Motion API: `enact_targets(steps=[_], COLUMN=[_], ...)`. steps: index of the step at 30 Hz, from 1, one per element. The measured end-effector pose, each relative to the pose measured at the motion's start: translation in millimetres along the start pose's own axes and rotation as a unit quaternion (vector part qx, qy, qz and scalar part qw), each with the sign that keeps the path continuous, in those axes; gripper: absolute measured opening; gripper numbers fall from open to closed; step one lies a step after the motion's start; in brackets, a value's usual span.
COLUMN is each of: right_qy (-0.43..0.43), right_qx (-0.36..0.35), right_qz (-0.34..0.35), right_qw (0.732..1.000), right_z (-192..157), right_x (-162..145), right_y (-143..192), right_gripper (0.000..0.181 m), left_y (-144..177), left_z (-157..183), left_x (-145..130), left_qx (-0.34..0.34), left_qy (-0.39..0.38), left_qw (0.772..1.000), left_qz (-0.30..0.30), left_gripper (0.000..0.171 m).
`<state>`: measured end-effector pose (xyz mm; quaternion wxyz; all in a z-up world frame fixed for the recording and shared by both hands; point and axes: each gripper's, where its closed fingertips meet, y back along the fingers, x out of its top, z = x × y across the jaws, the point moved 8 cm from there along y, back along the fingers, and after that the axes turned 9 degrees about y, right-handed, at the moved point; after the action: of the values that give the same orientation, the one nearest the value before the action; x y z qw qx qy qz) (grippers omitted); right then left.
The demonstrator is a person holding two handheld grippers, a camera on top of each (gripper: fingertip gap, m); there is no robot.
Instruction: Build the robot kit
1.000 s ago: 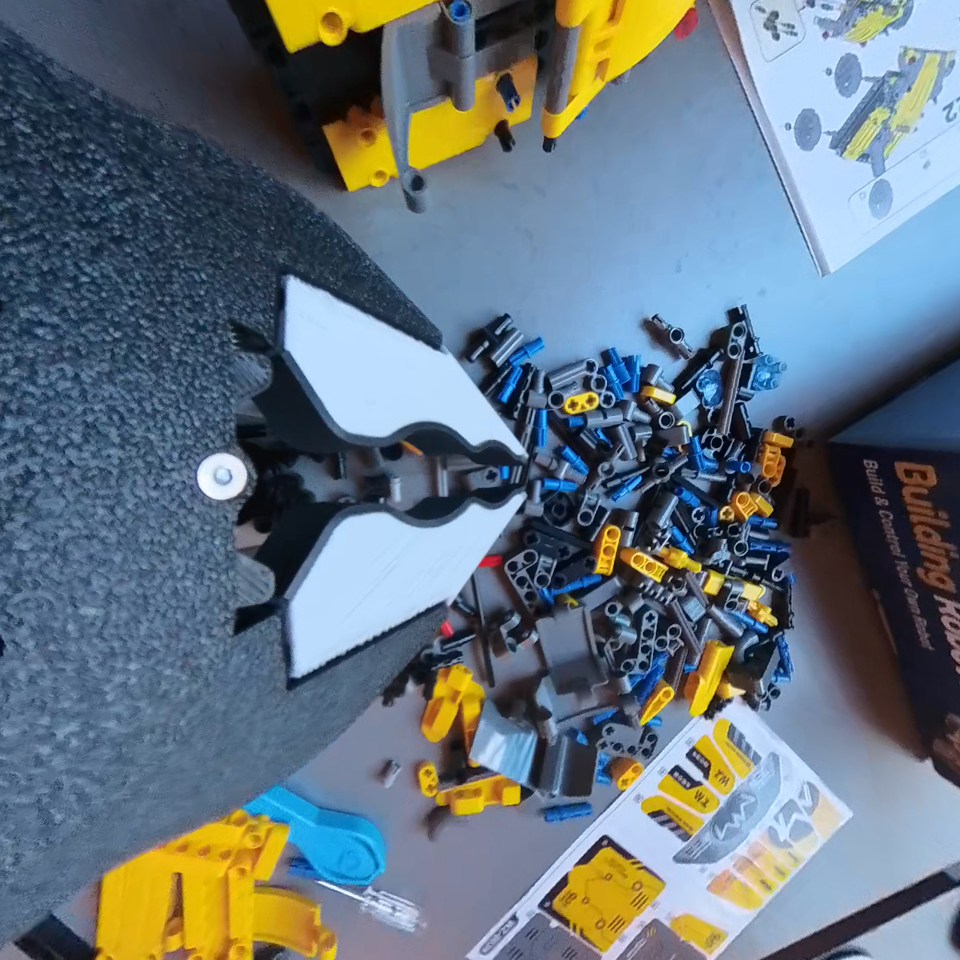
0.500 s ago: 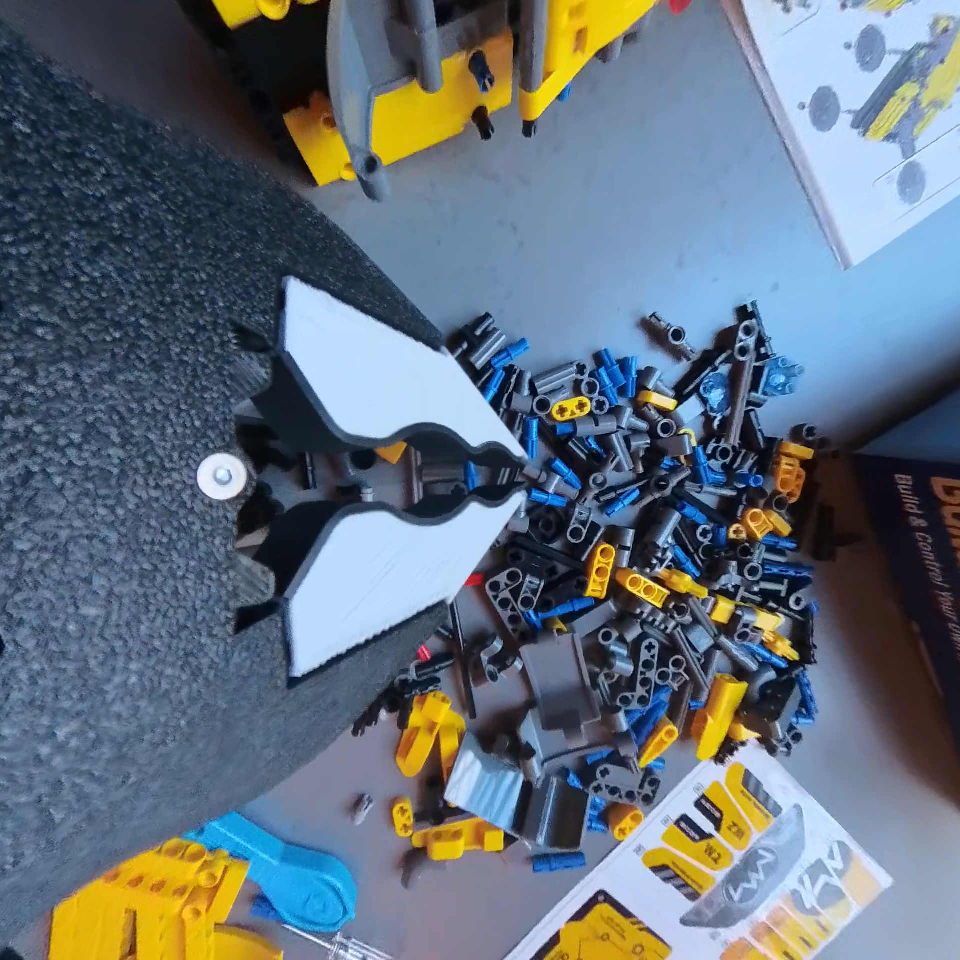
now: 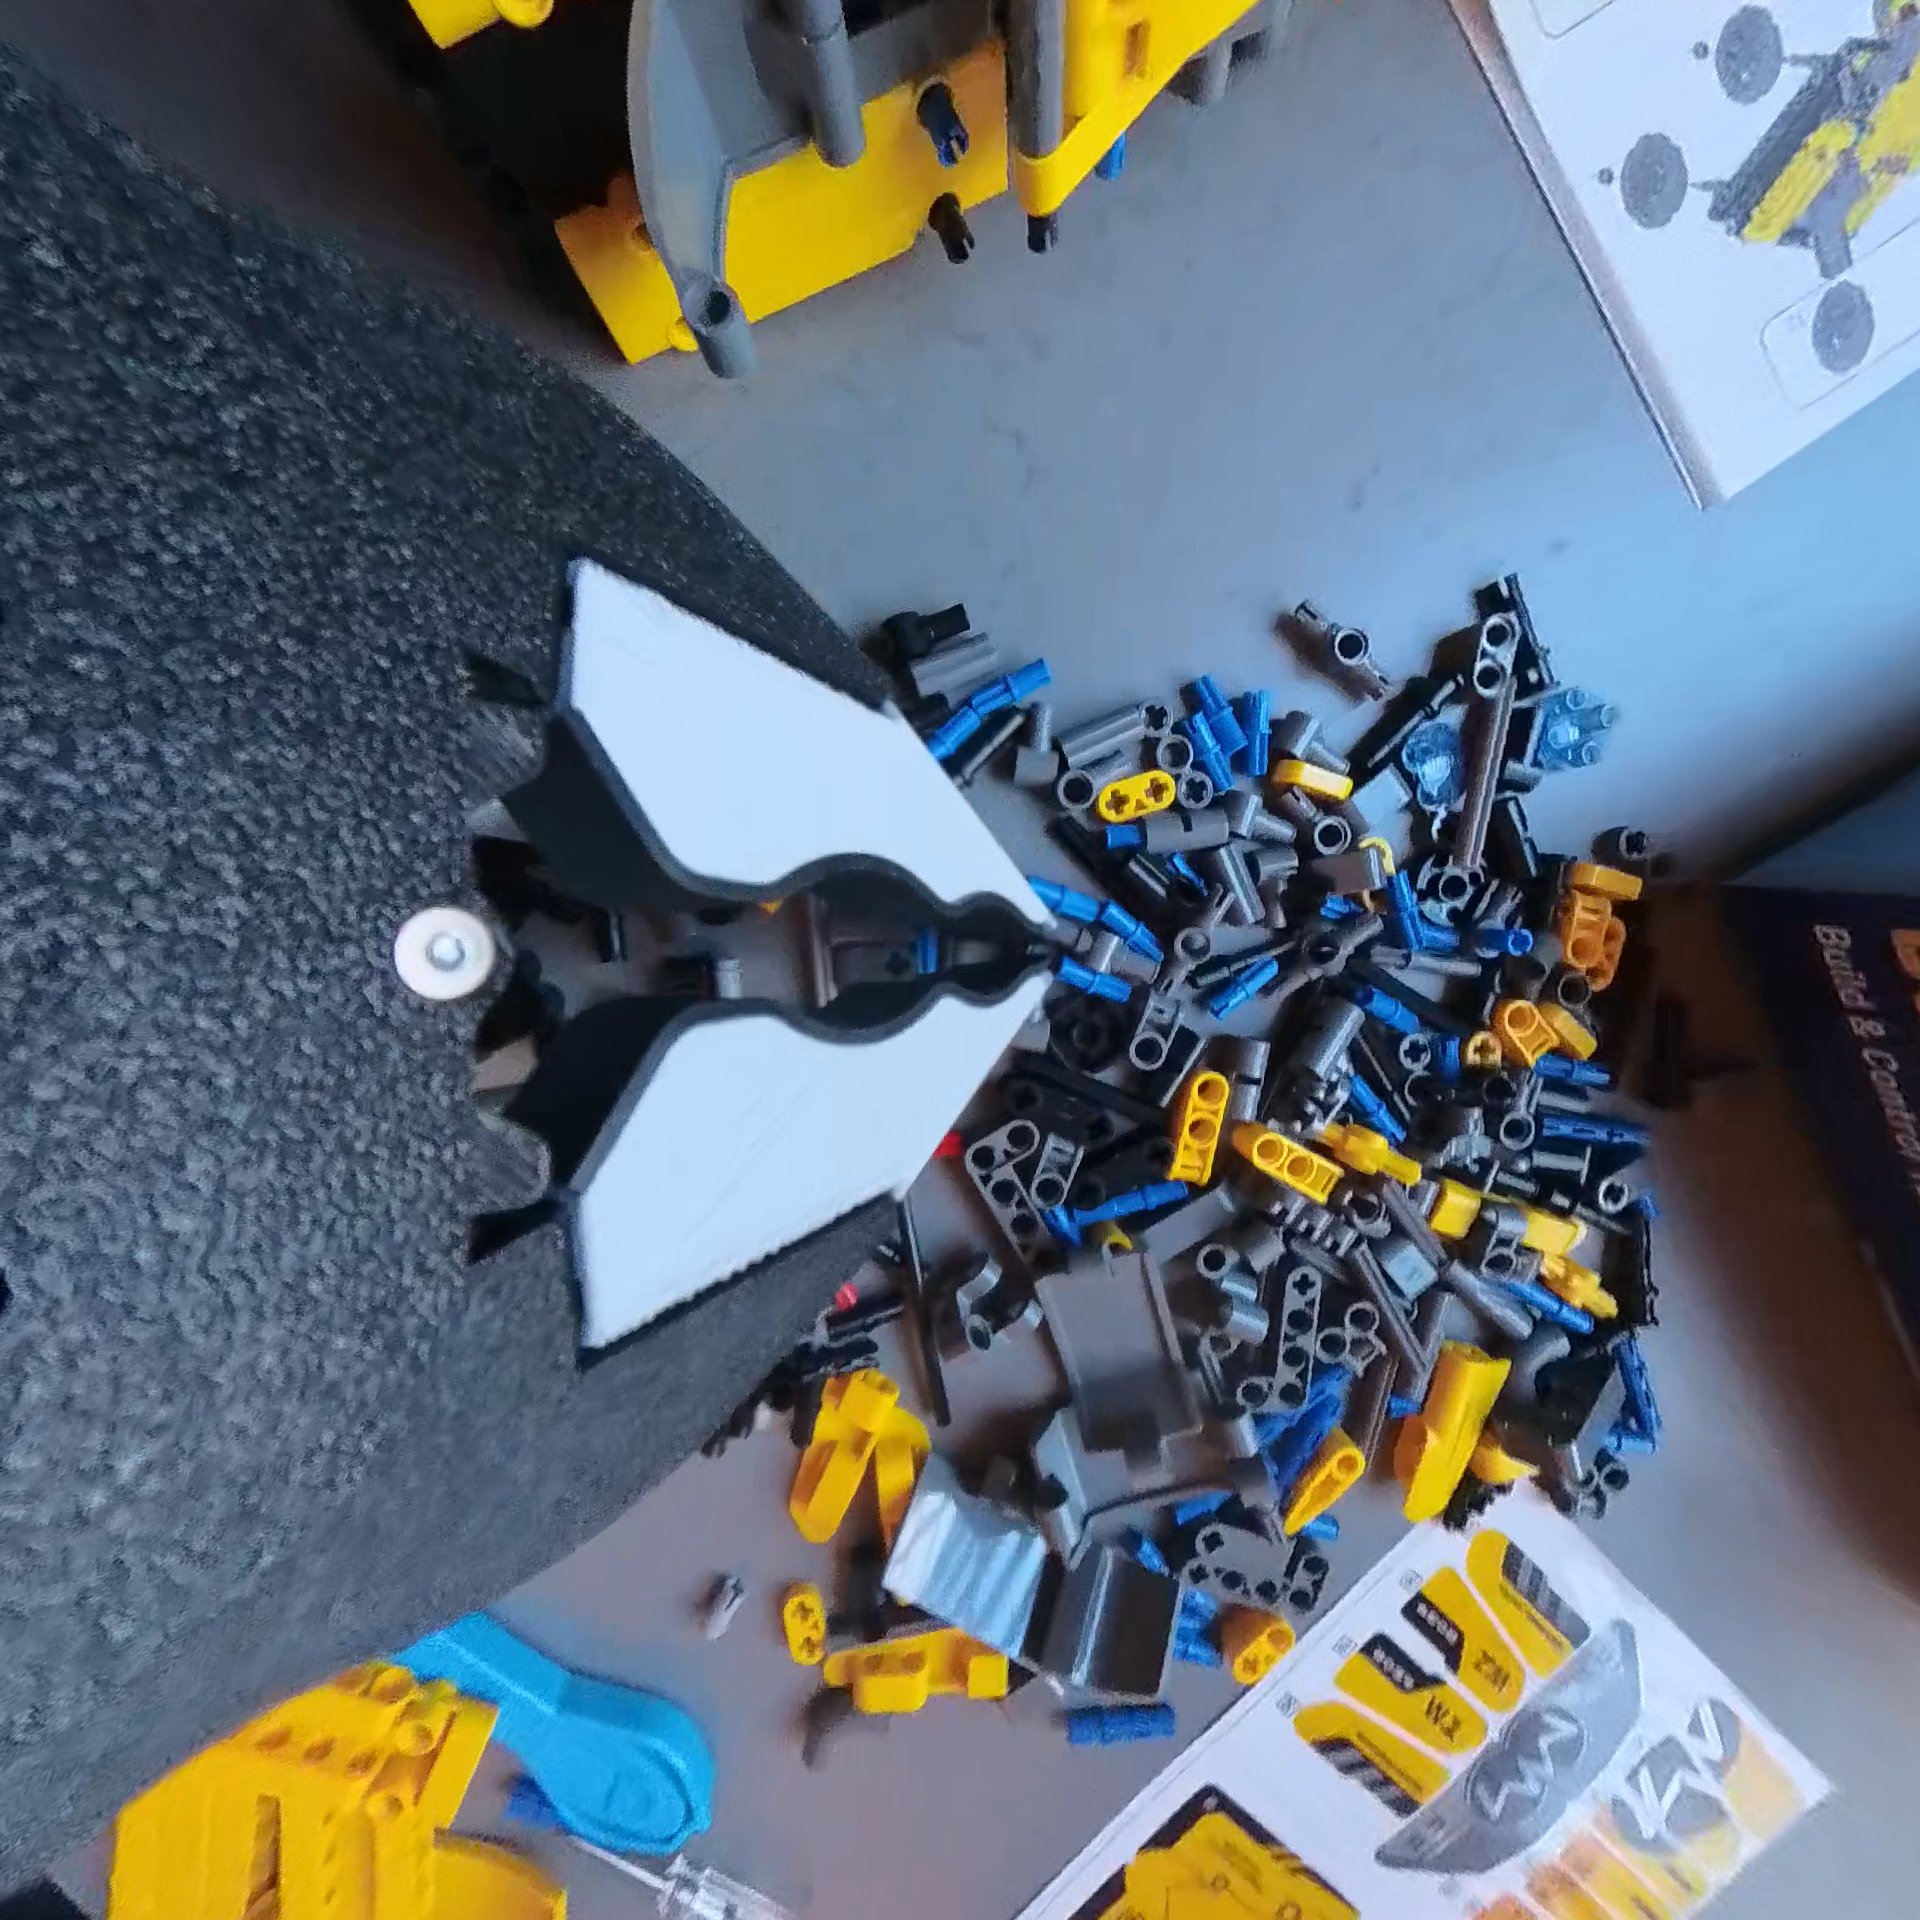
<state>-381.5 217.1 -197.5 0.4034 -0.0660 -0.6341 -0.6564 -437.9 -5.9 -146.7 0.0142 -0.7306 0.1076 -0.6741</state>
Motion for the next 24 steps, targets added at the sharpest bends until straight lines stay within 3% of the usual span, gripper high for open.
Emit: enact_targets(steps=[3,7,13,24], right_qy=[-0.024,-0.009,0.006,0.009], right_qx=[-0.004,-0.018,-0.050,-0.049], right_qz=[0.039,-0.011,0.011,0.024], right_qw=[0.999,1.000,0.999,0.998], right_z=[4,5,5,4], right_x=[4,-6,-2,-2], right_y=[5,-5,-1,-1], right_gripper=[0.002,0.002,0.003,0.003], left_y=[0,-3,-3,-5], left_z=[2,4,9,10], left_x=[0,-2,-3,-4], left_qx=[-0.005,-0.015,-0.017,-0.019], left_qy=[-0.002,-0.004,-0.026,-0.030], left_qw=[1.000,1.000,0.999,0.999], left_qz=[0.000,-0.013,-0.015,-0.022], left_gripper=[0.003,0.004,0.004,0.004])
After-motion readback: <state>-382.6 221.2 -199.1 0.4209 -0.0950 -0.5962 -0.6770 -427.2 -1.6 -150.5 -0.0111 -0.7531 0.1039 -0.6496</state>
